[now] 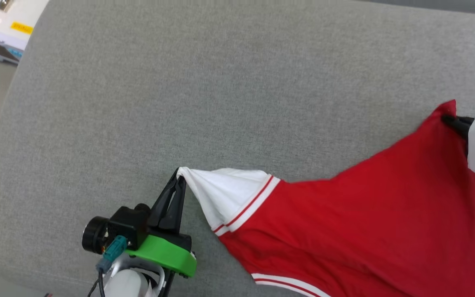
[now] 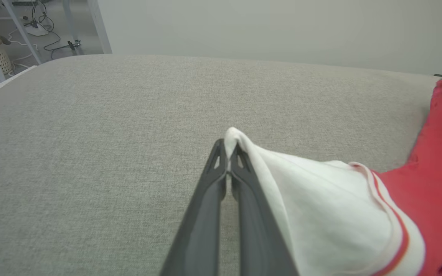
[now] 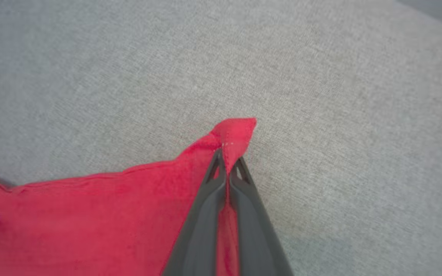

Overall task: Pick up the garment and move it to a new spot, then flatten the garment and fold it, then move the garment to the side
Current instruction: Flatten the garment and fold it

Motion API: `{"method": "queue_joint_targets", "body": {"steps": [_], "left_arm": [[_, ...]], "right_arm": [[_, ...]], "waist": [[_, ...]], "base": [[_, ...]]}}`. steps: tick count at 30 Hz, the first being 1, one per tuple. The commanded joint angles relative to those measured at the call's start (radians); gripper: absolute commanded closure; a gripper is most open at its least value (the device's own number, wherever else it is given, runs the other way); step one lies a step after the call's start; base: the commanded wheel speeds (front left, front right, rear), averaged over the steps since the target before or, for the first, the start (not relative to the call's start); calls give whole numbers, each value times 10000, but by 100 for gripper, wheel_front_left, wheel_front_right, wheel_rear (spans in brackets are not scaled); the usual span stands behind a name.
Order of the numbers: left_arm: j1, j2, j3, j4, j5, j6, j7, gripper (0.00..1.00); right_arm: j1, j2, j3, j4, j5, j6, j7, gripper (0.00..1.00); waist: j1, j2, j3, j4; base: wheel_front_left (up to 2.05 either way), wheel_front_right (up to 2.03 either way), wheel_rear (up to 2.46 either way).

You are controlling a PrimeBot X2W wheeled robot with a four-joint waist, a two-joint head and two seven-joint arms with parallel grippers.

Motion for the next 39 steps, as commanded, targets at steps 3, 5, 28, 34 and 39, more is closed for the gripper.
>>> {"method": "queue_joint_targets", "body": {"steps": [3, 5, 28, 34, 39], "left_arm": [[-323, 279, 105, -171, 121, -85, 12, 100], [-600, 490, 143, -287, 186, -107, 13, 100], [-7802, 2393, -698, -1050, -913, -276, 1804, 100], [-10431, 2622, -1378, -204, -1434, -278, 2134, 100], [-12936, 2814, -1911, 963, -1714, -279, 2134, 100]], "right_arm": [[8, -200, -75, -406, 193, -7, -978, 100], [42, -225, -192, -676, 401, -7, -1539, 100], [-788, 565, -2876, -2902, -993, -7, -3679, 100], [-2540, 998, -3313, -2621, -1728, -7, -3284, 100], [-4832, 1378, -3144, -1632, -2390, -7, -3178, 100]], "waist": [[0, -1, -931, -409], [0, -1, -1159, -549], [0, -1, -1322, -1713], [0, -1, -266, -1855], [0, -1, 639, -1979]], "base": [[0, 0, 0], [0, 0, 0], [0, 0, 0], [0, 0, 0], [0, 0, 0]]}}
